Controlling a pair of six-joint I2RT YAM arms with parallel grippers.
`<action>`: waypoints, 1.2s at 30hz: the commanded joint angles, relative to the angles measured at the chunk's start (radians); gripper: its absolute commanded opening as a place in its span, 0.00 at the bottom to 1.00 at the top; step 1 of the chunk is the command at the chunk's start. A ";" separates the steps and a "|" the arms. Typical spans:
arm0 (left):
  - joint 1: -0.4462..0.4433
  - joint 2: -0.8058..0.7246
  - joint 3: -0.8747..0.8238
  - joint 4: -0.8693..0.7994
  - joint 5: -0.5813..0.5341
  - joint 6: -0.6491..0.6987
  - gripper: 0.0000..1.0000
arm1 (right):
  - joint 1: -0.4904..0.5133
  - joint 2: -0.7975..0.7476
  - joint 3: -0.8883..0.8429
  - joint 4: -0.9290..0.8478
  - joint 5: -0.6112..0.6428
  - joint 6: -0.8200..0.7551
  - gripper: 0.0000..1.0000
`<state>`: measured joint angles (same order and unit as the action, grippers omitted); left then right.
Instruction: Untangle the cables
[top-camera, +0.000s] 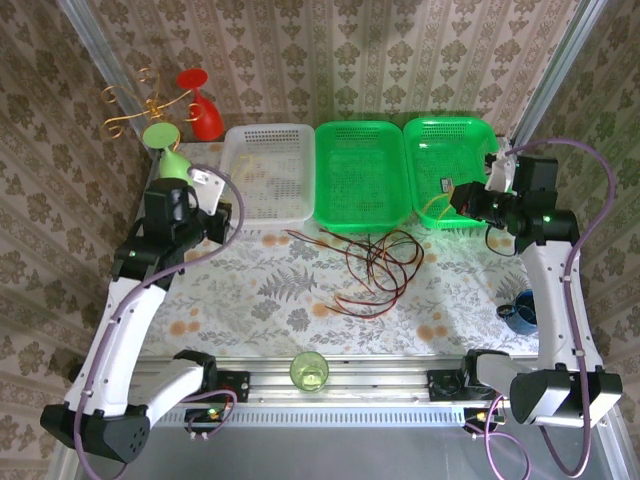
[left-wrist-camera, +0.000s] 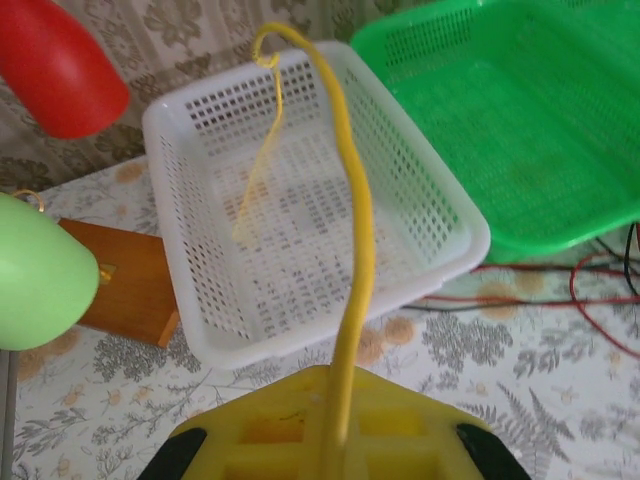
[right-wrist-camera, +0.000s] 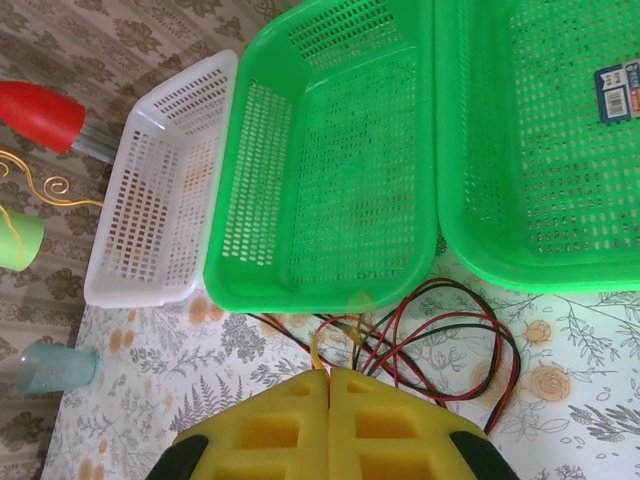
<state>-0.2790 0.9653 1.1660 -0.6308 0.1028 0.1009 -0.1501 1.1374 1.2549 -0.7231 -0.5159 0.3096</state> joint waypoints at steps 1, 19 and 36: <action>0.014 -0.004 0.014 0.076 0.084 -0.077 0.00 | -0.009 -0.026 -0.005 -0.005 -0.043 0.004 0.00; -0.085 0.174 0.126 0.158 0.148 -0.159 0.00 | 0.015 -0.122 0.195 0.442 -0.184 0.270 0.00; -0.286 0.680 0.429 0.185 0.062 -0.199 0.00 | 0.143 0.049 0.419 0.883 0.049 0.252 0.00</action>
<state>-0.5488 1.5894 1.5333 -0.4553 0.1936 -0.0673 -0.0311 1.1633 1.6165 0.0593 -0.5514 0.5961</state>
